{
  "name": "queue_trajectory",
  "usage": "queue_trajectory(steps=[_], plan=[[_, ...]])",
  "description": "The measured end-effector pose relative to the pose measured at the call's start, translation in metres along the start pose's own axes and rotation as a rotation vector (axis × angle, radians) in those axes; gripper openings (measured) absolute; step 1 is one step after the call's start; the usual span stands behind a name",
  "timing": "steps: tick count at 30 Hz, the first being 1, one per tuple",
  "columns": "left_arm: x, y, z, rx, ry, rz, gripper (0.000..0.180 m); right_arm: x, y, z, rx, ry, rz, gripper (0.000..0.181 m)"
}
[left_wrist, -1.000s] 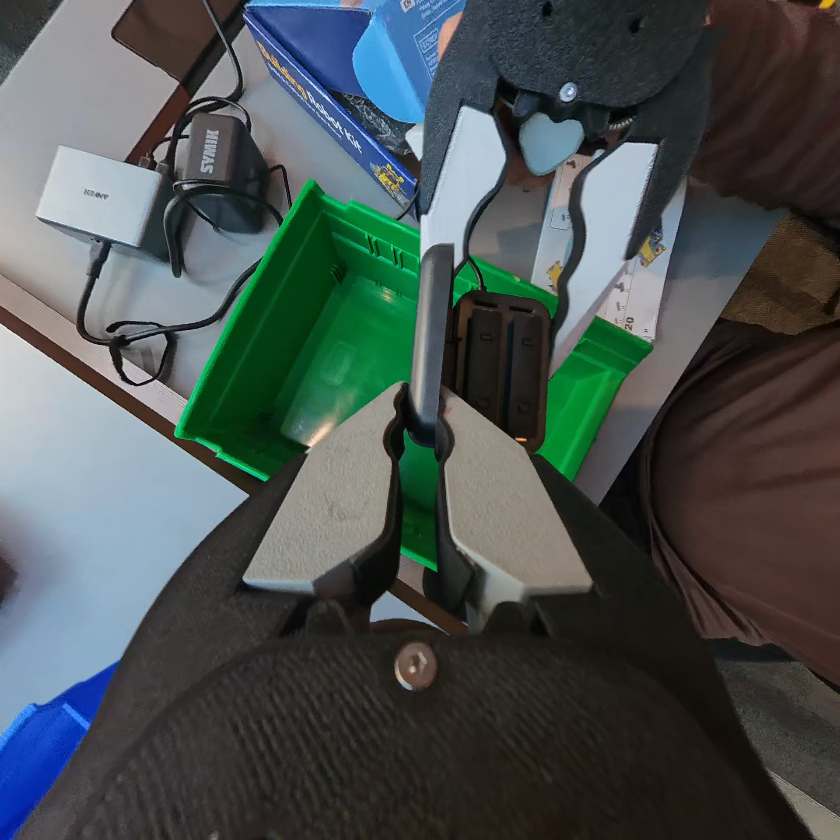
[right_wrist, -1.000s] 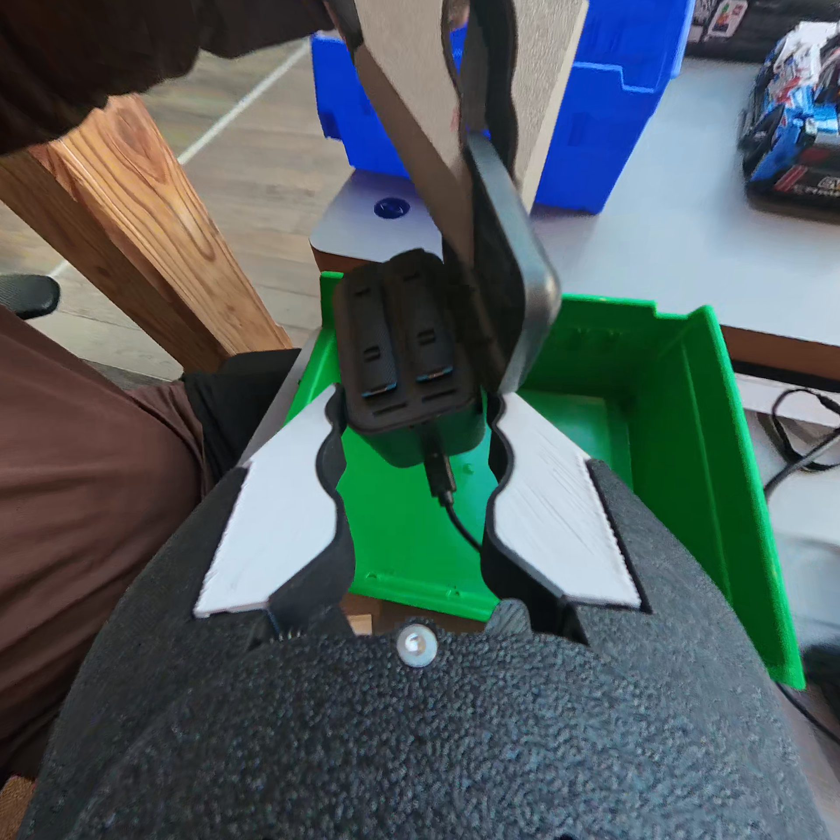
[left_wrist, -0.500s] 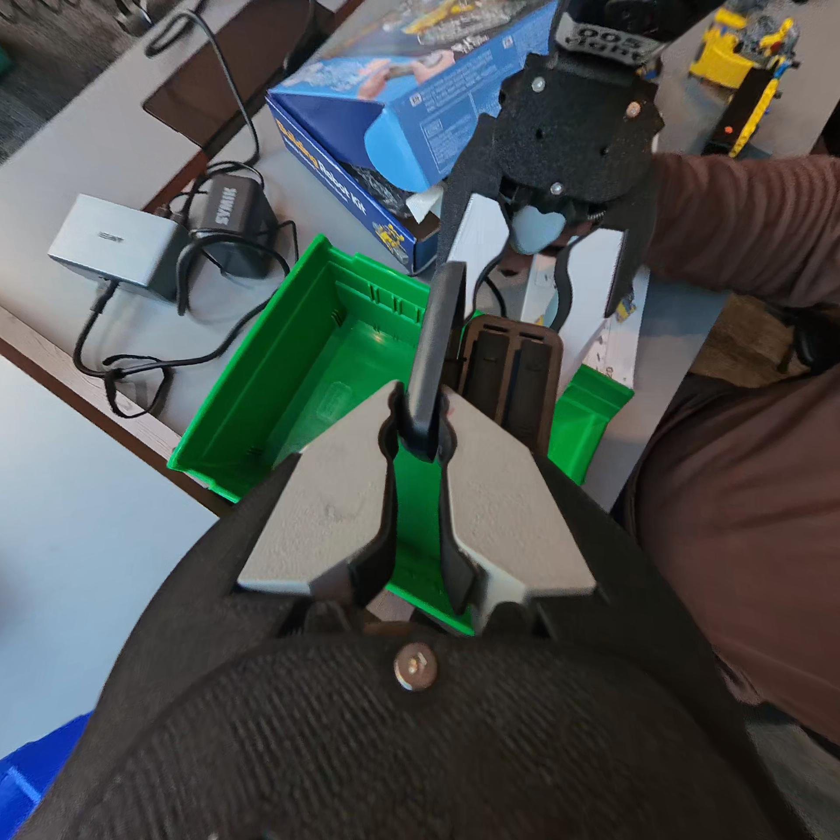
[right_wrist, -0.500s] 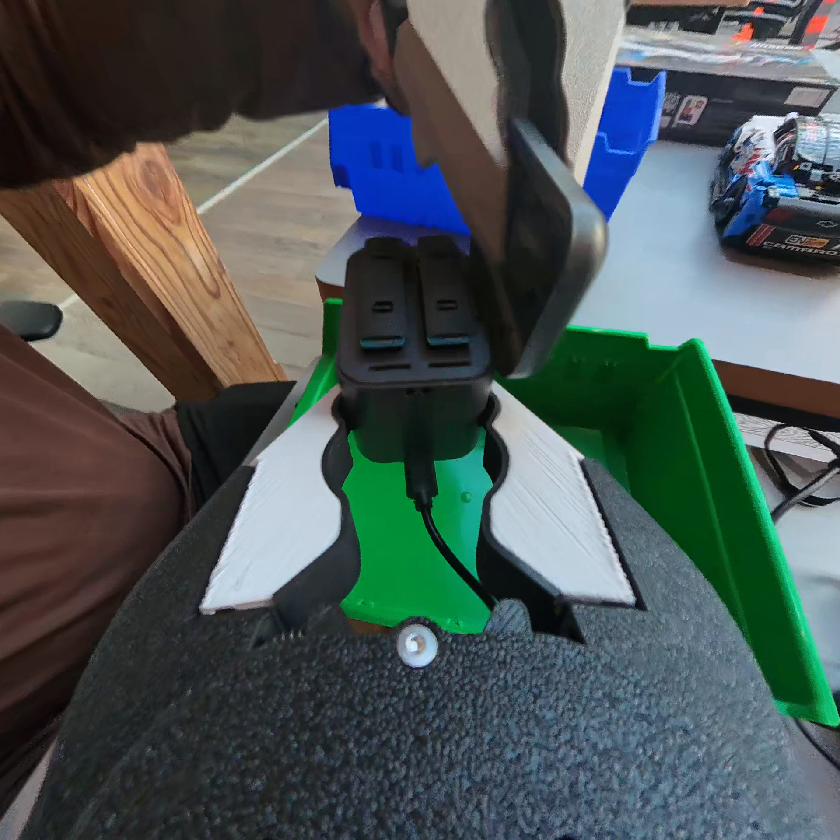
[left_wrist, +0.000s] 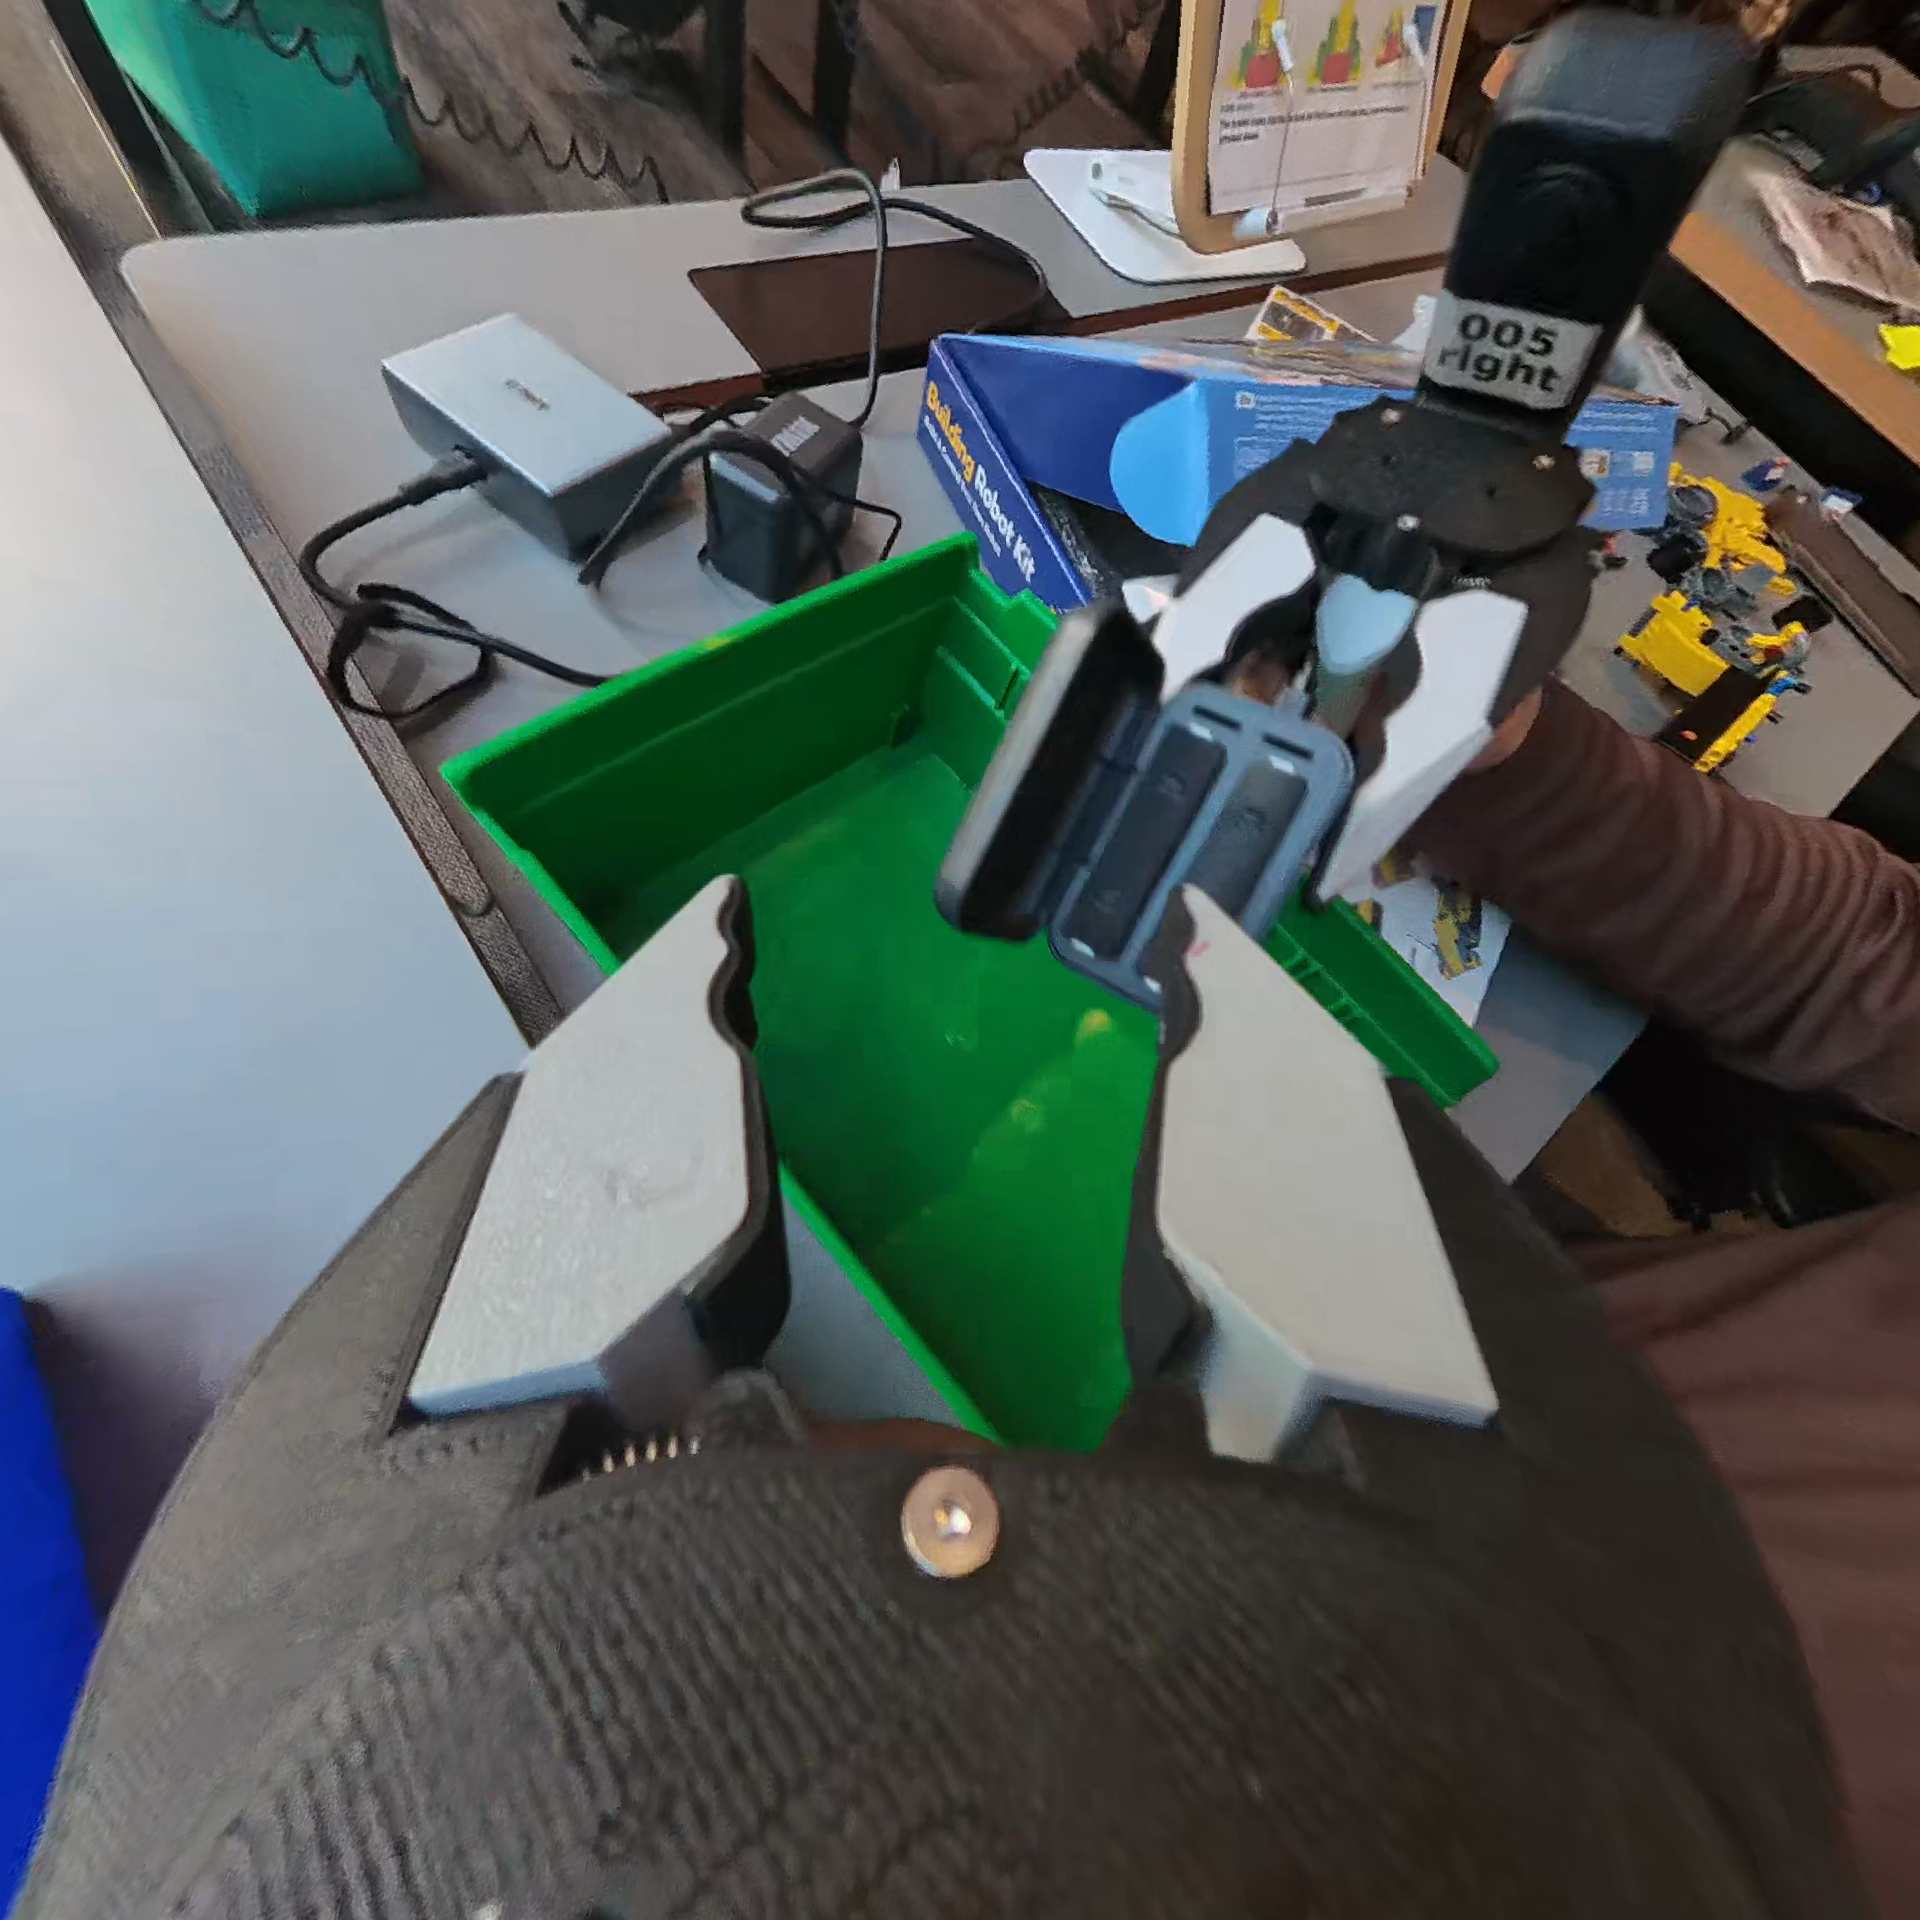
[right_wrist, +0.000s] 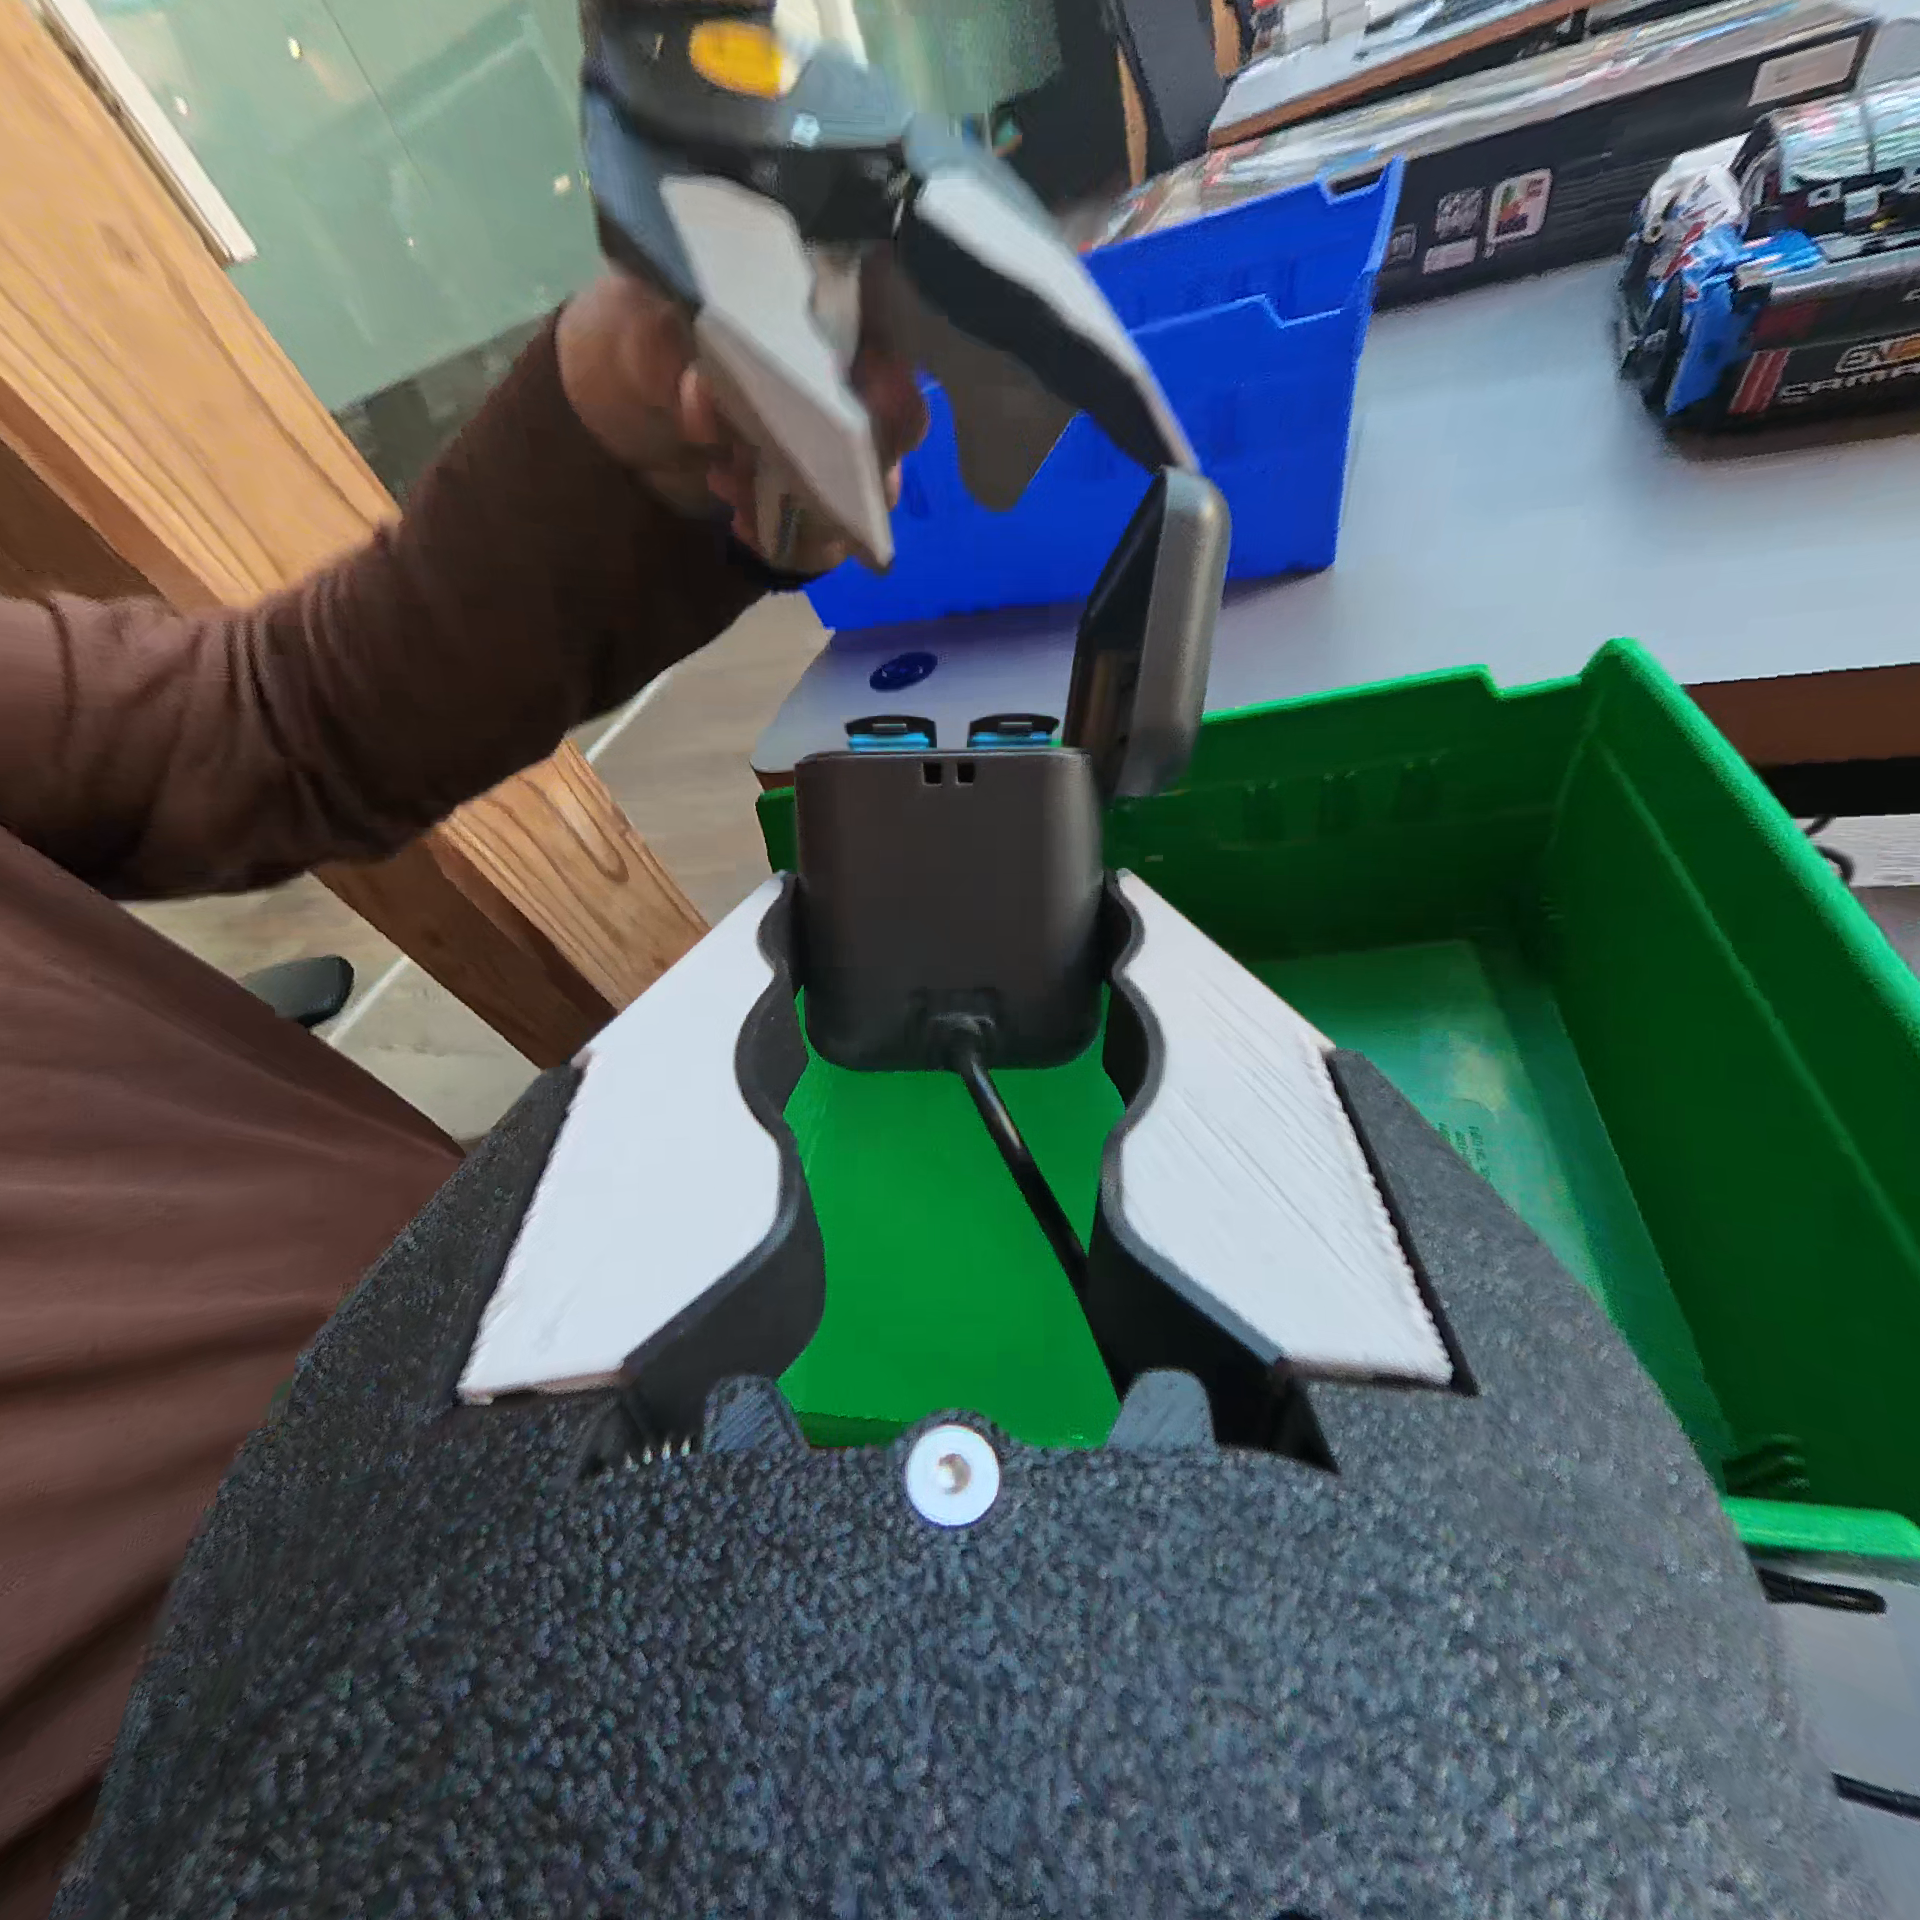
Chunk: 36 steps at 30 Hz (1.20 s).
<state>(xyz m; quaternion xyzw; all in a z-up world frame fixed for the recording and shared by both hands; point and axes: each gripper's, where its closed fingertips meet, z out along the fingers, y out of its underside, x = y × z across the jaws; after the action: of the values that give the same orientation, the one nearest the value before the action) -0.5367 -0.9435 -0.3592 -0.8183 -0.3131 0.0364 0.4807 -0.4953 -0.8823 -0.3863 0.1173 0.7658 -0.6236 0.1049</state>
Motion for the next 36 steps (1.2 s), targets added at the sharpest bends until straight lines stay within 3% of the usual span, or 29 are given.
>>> queue_trajectory(steps=[7, 11, 13, 15, 18, 22, 27, 32, 36], plan=[[0.071, 0.037, 0.024, 0.158, 0.089, -0.107, 0.083, -0.021, -0.044, -0.021, 0.226, -0.128, 0.045, 0.054], [0.093, 0.011, 0.029, 0.351, 0.204, -0.090, 0.085, -0.044, -0.055, -0.019, 0.264, -0.224, 0.020, 0.054], [0.109, -0.006, 0.021, 0.443, 0.314, -0.065, 0.070, -0.048, -0.052, -0.013, 0.246, -0.223, 0.010, 0.054], [0.102, -0.013, 0.023, 0.502, 0.257, -0.030, 0.060, -0.049, -0.053, -0.012, 0.266, -0.225, 0.007, 0.054], [0.108, -0.025, 0.020, 0.617, 0.259, 0.001, 0.060, -0.053, -0.060, -0.018, 0.315, -0.255, 0.003, 0.054], [0.117, -0.028, 0.027, 0.618, 0.263, 0.033, 0.065, -0.059, -0.060, -0.016, 0.317, -0.289, 0.001, 0.054], [0.123, -0.023, 0.022, 0.593, 0.229, 0.119, 0.064, -0.069, -0.059, -0.015, 0.210, -0.284, -0.037, 0.056], [0.100, -0.030, 0.010, 0.652, 0.048, 0.178, 0.063, -0.049, -0.078, -0.041, 0.167, -0.054, 0.027, 0.071], [0.069, -0.033, 0.017, 0.605, -0.275, 0.261, 0.063, -0.025, -0.073, -0.064, 0.017, 0.318, 0.043, 0.085]])
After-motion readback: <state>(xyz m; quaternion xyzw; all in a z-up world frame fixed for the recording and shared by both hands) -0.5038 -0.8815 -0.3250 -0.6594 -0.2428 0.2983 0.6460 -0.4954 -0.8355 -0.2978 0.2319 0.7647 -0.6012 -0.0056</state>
